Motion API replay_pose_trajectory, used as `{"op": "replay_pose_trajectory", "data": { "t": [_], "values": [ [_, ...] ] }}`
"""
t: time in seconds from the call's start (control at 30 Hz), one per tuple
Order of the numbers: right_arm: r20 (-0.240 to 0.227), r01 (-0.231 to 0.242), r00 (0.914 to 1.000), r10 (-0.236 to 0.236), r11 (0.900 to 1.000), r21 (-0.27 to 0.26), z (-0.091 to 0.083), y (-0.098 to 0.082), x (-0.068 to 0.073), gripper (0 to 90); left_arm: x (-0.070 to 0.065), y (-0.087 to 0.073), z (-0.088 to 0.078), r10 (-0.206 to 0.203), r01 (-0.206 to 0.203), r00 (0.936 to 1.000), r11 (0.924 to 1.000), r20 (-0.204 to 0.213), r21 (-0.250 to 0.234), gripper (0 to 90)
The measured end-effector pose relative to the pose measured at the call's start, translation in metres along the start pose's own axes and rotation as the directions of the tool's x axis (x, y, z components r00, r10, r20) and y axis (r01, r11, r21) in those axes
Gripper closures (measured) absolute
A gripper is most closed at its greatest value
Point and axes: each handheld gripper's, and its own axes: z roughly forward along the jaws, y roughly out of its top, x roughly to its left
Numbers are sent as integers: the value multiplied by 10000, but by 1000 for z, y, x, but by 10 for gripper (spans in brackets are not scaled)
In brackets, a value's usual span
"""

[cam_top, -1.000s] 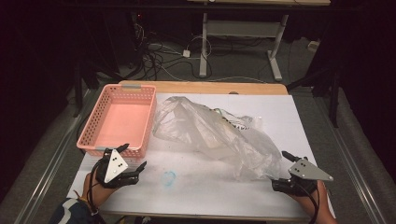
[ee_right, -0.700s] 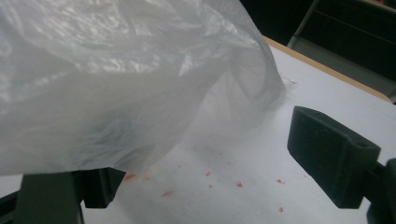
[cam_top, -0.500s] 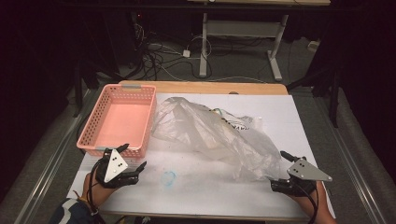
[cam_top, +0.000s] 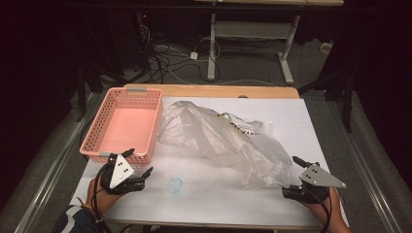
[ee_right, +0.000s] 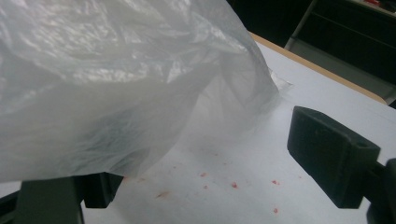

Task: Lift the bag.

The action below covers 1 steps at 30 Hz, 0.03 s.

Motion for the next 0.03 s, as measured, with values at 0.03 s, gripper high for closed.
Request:
{"op": "replay_pose_trajectory", "data": {
  "t": [0.03],
  "values": [
    [7,26,10000,-26,10000,5,0,0,0,176,0,0,0,-4,4,10000,10000,-10,2,170]
  ]
}}
